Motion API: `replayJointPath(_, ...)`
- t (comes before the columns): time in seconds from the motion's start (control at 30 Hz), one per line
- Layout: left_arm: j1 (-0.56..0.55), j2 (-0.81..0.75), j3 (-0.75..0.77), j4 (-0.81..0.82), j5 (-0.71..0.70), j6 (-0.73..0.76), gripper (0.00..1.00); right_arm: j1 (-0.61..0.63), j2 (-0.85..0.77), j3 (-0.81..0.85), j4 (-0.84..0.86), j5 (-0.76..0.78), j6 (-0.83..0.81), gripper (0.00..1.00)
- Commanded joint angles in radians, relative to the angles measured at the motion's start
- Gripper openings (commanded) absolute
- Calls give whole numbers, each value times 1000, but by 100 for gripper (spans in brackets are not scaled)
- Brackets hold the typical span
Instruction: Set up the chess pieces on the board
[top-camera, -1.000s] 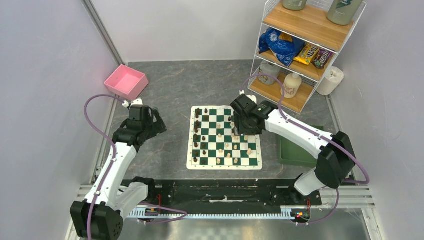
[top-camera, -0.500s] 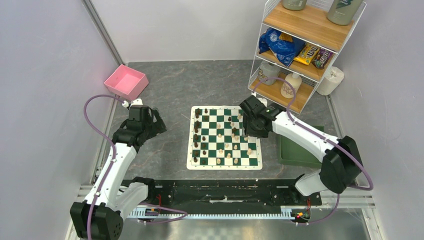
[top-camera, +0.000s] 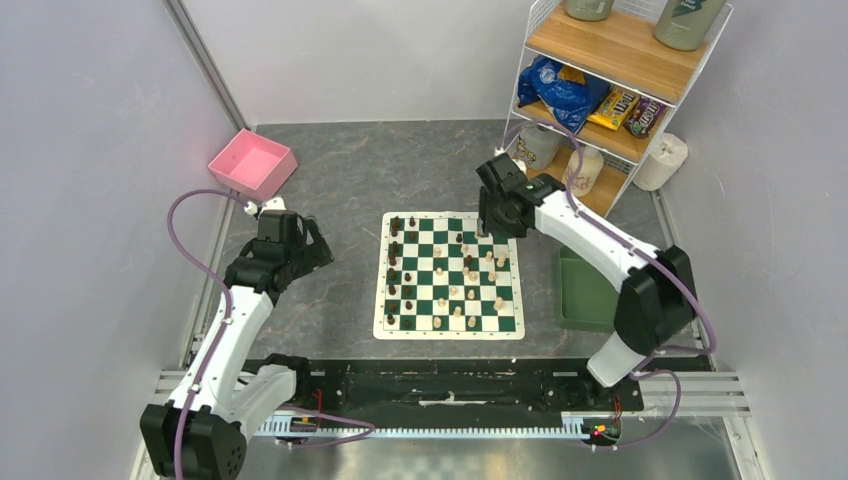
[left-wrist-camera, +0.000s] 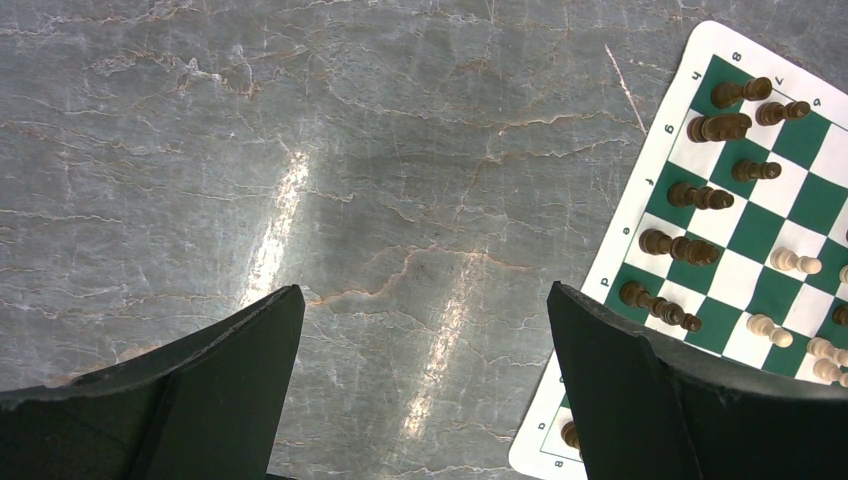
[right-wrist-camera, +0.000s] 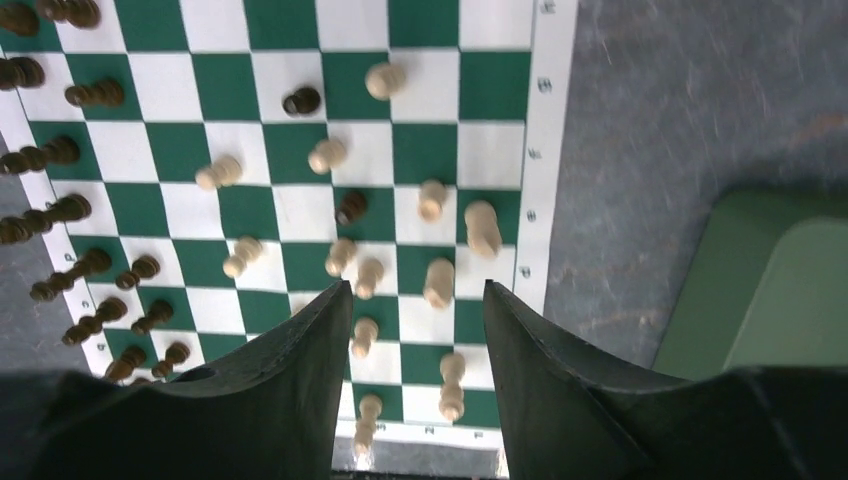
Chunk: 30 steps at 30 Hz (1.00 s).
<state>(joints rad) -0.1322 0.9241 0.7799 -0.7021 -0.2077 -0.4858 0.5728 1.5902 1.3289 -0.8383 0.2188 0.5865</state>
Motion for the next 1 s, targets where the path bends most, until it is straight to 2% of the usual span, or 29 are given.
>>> replayJointPath(0.0,0,-11,25,10,-9,22,99,-17,112,118,54,-35,-134,58)
replayJointPath(0.17,0,-13,24,6,-11,24,99,-34,221,174,8,-70,-200,54)
replayJointPath(0.77,0,11,28,6,6,24,99,-71,325,158,17,-189,-324,47)
replayJointPath(0.97,0,19,29,6,7,25,99,-71,358,168,14,-187,-331,44)
